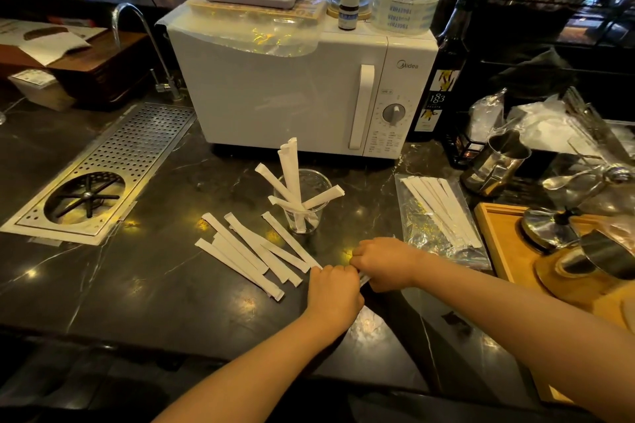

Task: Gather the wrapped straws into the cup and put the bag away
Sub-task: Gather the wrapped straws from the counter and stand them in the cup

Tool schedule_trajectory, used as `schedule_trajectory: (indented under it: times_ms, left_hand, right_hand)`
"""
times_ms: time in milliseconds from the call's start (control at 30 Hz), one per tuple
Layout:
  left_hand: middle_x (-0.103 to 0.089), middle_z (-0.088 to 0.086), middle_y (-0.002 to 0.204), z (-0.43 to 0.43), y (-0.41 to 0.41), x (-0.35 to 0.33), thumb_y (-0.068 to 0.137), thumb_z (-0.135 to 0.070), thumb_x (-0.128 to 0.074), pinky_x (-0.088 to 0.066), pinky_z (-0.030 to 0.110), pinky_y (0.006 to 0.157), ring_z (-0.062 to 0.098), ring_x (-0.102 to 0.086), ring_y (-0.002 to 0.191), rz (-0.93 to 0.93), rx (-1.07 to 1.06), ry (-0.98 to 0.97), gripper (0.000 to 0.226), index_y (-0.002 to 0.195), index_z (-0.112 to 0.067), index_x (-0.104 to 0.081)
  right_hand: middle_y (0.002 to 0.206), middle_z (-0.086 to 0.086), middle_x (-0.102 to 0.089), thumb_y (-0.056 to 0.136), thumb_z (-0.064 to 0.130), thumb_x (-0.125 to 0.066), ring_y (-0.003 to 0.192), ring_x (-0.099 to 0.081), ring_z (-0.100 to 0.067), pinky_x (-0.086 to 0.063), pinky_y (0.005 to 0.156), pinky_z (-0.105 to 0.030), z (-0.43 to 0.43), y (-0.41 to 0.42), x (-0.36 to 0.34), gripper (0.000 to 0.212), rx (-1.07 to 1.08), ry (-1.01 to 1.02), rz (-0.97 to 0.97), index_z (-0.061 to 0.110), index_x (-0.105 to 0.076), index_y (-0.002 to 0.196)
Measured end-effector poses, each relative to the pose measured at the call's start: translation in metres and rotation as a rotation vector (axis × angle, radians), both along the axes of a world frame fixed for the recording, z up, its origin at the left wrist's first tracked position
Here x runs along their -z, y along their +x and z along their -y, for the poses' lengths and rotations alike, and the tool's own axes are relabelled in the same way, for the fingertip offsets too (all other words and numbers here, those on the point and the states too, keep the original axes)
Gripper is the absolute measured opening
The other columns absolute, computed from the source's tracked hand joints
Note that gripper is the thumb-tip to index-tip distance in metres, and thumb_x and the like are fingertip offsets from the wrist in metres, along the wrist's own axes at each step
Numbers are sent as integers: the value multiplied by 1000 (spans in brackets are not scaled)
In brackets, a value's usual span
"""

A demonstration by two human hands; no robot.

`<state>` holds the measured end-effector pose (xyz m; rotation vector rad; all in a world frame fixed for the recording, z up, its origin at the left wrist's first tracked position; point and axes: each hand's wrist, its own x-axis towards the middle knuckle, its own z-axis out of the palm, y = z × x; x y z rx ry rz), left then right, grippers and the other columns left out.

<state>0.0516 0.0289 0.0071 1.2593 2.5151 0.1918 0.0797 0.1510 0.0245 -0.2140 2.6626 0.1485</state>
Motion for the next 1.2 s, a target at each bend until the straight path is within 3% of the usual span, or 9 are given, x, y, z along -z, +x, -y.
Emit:
schedule_trajectory:
  times_ms: [333, 467, 567, 633, 800, 933, 1067, 1133, 1200]
  left_hand:
    - [-62, 20, 111, 2, 4, -1, 91, -15, -37, -42, 41, 83, 38, -58, 101, 60, 9, 3, 25, 107, -4, -52]
    - [-63, 19, 109, 1, -1, -14, 91, -25, -37, -46, 40, 79, 35, -59, 99, 314, -100, -4, 28, 101, -6, -55]
    - [-67, 16, 77, 3, -6, -33, 88, -24, -42, -49, 36, 72, 25, -61, 69, 591, -150, 79, 28, 68, -9, -54]
    - [-56, 5, 54, 7, -9, -47, 86, -16, -45, -46, 27, 64, 15, -53, 51, 757, -177, 164, 32, 55, -13, -48]
    - [-48, 3, 52, 23, -18, -81, 81, -5, -52, -40, 22, 53, 11, -45, 48, 944, -208, 406, 25, 58, -11, -50]
    - [-42, 0, 54, 28, -27, -99, 78, 3, -57, -34, 24, 48, 11, -39, 49, 905, -236, 620, 31, 60, -19, -44]
    - [-51, -7, 72, 34, -44, -108, 81, 2, -56, -41, 6, 49, 1, -49, 59, 797, -244, 710, 33, 75, -28, -46]
    - [-55, 5, 87, 34, -52, -113, 86, -3, -50, -39, 13, 58, 12, -52, 76, 640, -241, 675, 15, 99, -11, -53]
    - [-51, 2, 83, 37, -60, -113, 89, -5, -44, -37, 11, 61, 9, -49, 76, 534, -332, 707, 22, 110, 1, -48]
  right_hand:
    - [117, -18, -57, 89, 11, -44, 106, -55, -34, -42, 87, -42, 2, 15, 0, 30, 19, 44, 5, 3, -51, 118]
    - [91, -13, -65, 81, 14, -55, 82, -63, -30, -45, 70, -35, 5, 18, -16, 17, -106, 120, -155, 6, -60, 96]
    - [53, 4, -59, 49, 29, -79, 47, -57, -14, -42, 48, -21, 8, 18, -31, 22, -223, 191, -306, 21, -62, 59]
    - [50, 7, -58, 45, 33, -79, 46, -55, -12, -41, 49, -18, 14, 15, -45, 21, -253, 220, -383, 24, -62, 55]
    - [58, 7, -63, 60, 34, -73, 56, -56, -11, -46, 57, -22, 31, 7, -88, 11, -326, 250, -580, 25, -66, 60]
    - [60, 5, -65, 62, 27, -74, 59, -58, -13, -51, 61, -24, 41, -12, -113, 10, -402, 285, -702, 21, -67, 63]
    - [64, 7, -69, 56, 34, -79, 64, -62, -12, -51, 65, -23, 53, -36, -126, 17, -435, 323, -723, 23, -69, 64]
    - [67, 6, -71, 51, 37, -84, 66, -64, -12, -52, 67, -23, 58, -46, -128, 24, -436, 322, -716, 22, -70, 66]
    - [69, 5, -72, 47, 36, -87, 68, -66, -13, -53, 70, -24, 65, -54, -129, 30, -424, 290, -694, 21, -71, 68]
